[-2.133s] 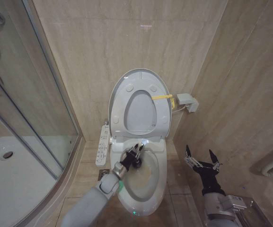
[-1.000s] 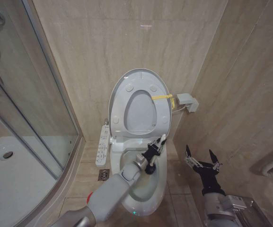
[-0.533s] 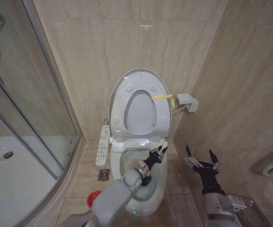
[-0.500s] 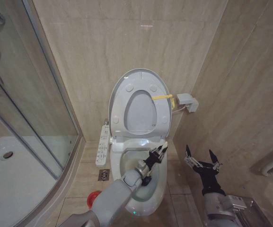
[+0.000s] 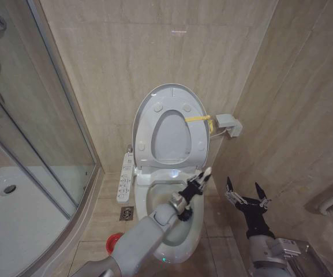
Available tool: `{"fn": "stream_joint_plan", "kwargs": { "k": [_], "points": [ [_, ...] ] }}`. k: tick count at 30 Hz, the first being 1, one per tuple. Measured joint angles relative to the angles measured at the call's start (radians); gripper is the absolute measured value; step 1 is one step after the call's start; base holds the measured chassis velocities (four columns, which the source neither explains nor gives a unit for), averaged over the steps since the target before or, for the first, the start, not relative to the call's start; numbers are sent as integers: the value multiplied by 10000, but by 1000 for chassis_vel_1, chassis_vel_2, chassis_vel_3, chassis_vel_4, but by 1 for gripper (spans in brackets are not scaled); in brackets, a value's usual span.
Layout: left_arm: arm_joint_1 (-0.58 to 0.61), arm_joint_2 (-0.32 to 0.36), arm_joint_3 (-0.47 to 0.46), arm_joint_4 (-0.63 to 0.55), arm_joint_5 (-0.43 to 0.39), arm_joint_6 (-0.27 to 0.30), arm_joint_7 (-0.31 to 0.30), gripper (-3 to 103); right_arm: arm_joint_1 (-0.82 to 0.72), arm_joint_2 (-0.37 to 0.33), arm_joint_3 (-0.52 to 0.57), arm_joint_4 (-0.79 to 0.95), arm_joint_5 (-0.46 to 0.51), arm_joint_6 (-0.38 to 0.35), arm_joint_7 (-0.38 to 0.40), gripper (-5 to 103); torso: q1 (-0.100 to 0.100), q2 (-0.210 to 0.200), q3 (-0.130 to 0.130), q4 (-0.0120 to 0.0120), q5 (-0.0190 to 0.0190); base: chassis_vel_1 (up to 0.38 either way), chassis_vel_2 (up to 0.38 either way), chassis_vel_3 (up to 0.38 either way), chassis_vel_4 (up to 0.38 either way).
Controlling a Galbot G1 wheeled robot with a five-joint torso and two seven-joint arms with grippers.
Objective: Open the toilet lid, clean the toilet bowl with a toilet brush, close the toilet lid, and flush.
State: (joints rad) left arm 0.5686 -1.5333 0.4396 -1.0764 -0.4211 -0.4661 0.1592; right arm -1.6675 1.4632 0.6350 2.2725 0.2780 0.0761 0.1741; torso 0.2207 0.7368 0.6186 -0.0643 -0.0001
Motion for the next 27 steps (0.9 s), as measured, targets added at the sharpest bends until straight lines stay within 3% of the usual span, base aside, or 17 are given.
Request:
{"fn": "stream_joint_plan", "kwargs": {
  "k": [12,17,23,27],
  "points": [
    [-11,200,-143,1865,67,-215,426,22,0,0,0,0,0,0,0,100,0,0,0,5,1,0,0,0,0],
    [-57,159,-180,1662,311,-207,380,22,0,0,0,0,0,0,0,100,0,-1,1,6,2,0,0,0,0],
    [82,47,32,356,225,-164,289,22,0,0,0,0,0,0,0,100,0,0,0,-1,0,0,0,0,0],
    [211,23,98,851,278,-248,502,22,0,0,0,0,0,0,0,100,-1,0,0,3,0,0,0,0,0]
  ]
}}
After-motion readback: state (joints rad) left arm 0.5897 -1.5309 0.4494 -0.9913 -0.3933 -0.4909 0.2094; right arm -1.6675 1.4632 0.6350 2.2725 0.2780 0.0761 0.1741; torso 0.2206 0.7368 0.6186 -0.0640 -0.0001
